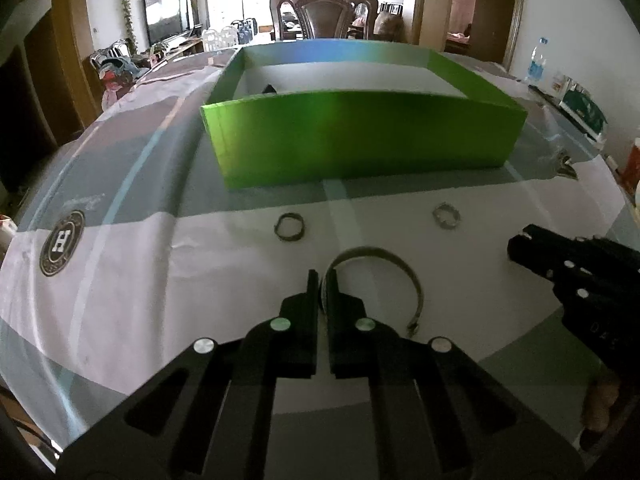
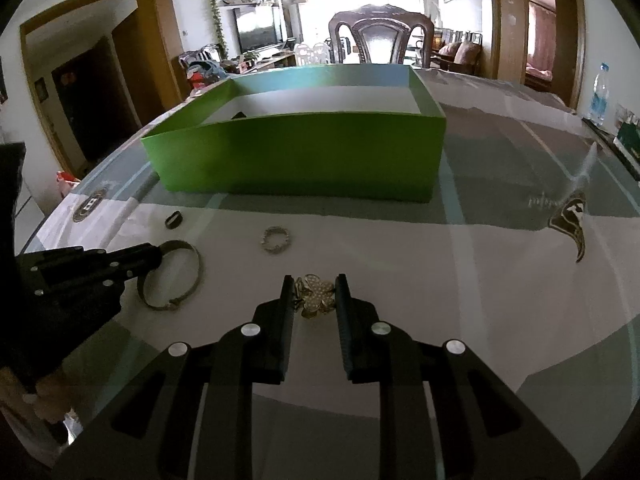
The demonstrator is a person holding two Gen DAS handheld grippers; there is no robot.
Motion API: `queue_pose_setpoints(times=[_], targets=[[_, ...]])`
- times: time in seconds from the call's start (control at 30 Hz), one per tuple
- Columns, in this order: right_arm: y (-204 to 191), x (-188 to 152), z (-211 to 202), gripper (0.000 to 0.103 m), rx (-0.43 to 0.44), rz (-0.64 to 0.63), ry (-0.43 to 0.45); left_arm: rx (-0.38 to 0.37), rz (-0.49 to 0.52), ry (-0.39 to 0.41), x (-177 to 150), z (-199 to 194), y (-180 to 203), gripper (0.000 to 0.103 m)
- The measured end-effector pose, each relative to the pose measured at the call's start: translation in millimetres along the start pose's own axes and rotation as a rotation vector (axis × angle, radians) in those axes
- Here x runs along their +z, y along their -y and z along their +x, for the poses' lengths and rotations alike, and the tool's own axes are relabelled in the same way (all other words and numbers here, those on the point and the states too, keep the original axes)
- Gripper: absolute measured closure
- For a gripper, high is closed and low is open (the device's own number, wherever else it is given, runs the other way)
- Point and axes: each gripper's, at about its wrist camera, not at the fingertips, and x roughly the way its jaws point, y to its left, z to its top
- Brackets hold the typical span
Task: Organize jewelry
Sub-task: 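Close left gripper on the bangle rim while right grasps the gold brooch, then carry bangle and brooch over the green box and open both grippers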
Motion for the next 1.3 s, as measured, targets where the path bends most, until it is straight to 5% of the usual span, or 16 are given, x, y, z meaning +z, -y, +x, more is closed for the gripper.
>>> queue_pose_setpoints(times=[0.23, 0.47, 0.63, 0.8, 0.9, 1.0, 1.1, 1.3], targets=[[6, 9, -18, 0.082, -0.006, 0.035, 0.019, -0.016, -0.021, 0.078, 13, -39, -18, 0.099], [-10, 83, -52, 0.082, -0.073, -0.072, 0.15, 0.021, -0.002, 0.179, 81, -63, -23, 0.098], [-9, 135, 5, 0.082, -0.125, -0.088, 0.088, 0.056, -0.024, 0.13, 134, -21, -23, 0.095], [12, 142, 60, 0.082, -0.189, -0.021, 0.007, 0.061, -0.065, 0.041, 151, 34, -21, 0.095], [17, 137, 62, 0.077, -0.171, 0.015, 0.001, 0.049, -0.088, 0.019, 149, 43, -23, 0.092], [7, 121, 28, 0.057, -0.124, 0.007, 0.073, 0.054, -0.074, 0.046, 139, 27, -26, 0.063], [-5, 102, -2, 0.053, -0.06, -0.037, 0.096, 0.066, -0.06, 0.085, 119, -2, -33, 0.061], [-33, 52, 15, 0.053, -0.042, -0.144, -0.08, 0.038, -0.013, 0.033, 54, -18, -40, 0.056]])
